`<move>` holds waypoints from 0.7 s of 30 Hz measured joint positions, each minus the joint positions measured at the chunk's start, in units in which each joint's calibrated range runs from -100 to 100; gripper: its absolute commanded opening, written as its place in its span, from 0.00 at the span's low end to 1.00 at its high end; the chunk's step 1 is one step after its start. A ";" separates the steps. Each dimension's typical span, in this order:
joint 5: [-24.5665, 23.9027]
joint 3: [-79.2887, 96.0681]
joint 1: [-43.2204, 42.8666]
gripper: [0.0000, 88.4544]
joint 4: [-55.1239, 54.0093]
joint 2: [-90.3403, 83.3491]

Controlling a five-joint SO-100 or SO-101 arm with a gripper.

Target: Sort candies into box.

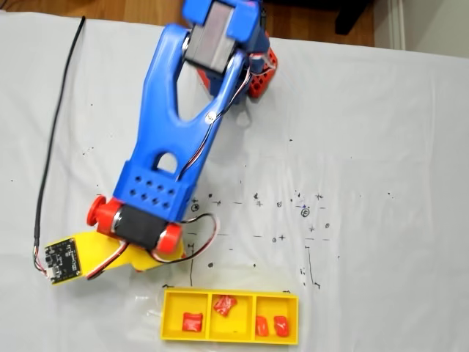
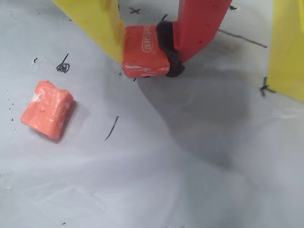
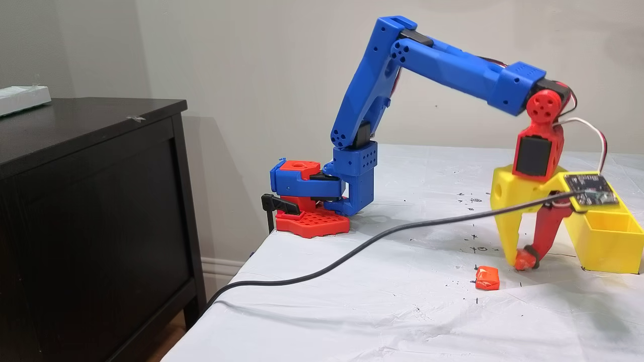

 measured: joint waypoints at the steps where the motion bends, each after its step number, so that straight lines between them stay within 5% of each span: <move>1: -0.29 0.00 -0.62 0.00 0.00 -1.44; 21: -13.97 -1.20 -12.25 0.00 -6.75 -15.57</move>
